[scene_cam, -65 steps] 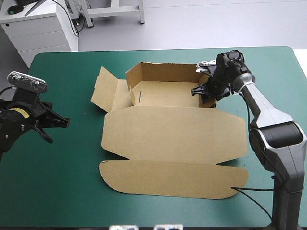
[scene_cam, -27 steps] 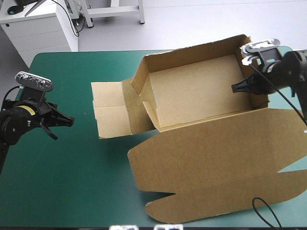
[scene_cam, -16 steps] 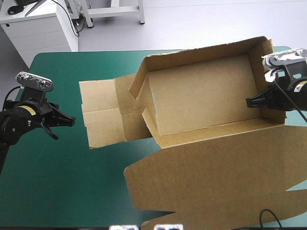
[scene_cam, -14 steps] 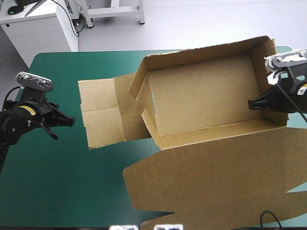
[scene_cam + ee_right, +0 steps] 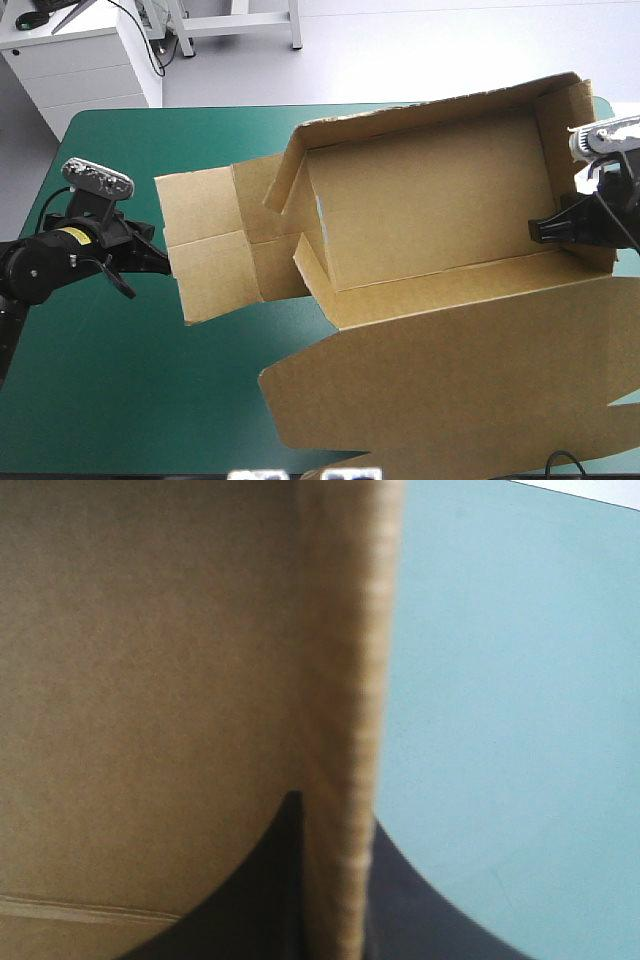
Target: Fold the box
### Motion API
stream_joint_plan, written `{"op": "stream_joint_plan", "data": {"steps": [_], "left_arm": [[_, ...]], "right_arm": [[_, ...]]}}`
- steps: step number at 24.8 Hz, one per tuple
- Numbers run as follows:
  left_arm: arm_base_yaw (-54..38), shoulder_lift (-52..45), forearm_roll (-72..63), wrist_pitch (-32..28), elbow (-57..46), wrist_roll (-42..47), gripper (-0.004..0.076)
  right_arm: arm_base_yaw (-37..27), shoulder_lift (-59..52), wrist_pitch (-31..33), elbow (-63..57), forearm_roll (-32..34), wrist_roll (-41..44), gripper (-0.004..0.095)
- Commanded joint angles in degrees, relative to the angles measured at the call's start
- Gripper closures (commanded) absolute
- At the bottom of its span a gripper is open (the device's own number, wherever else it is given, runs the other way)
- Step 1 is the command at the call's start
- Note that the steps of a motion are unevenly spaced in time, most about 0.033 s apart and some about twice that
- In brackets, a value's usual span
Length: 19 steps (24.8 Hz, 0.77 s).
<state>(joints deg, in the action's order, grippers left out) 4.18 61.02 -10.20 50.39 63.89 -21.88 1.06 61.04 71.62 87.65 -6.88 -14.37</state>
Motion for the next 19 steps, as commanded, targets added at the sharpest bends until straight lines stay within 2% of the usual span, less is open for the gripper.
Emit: {"op": "stream_joint_plan", "data": {"steps": [1, 4, 6, 8, 12, 19], "left_arm": [[-0.1, -0.7, -1.9, -12.0, -5.0, -0.9, 0.0715], [-0.1, -0.7, -13.6, -19.0, -12.3, -6.1, 0.0715], [-0.1, -0.7, -26.5, -19.2, -14.3, -19.2, 0.0715], [-0.1, -0.5, -39.0, -16.7, -14.4, -29.1, 0.0715], [-0.1, 0.9, -50.9, -12.1, -14.3, -37.3, 0.0715], [-0.1, 4.8, -61.9, -2.7, -14.3, -41.0, 0.0715]], "right_arm": [[-0.5, -1.0, -4.1, 1.5, -1.0, 0.5, 0.0927], [-0.5, -1.0, -4.5, 1.5, -1.1, 0.6, 0.0927], [-0.5, -1.0, -4.5, 1.5, -1.3, 0.6, 0.0927], [-0.5, -1.0, -4.5, 1.5, -1.3, 0.6, 0.0927], [-0.5, -1.0, -4.5, 1.5, -1.3, 0.6, 0.0927], [-0.5, -1.0, -4.3, 1.5, -1.6, 0.7, 0.0927]]}}
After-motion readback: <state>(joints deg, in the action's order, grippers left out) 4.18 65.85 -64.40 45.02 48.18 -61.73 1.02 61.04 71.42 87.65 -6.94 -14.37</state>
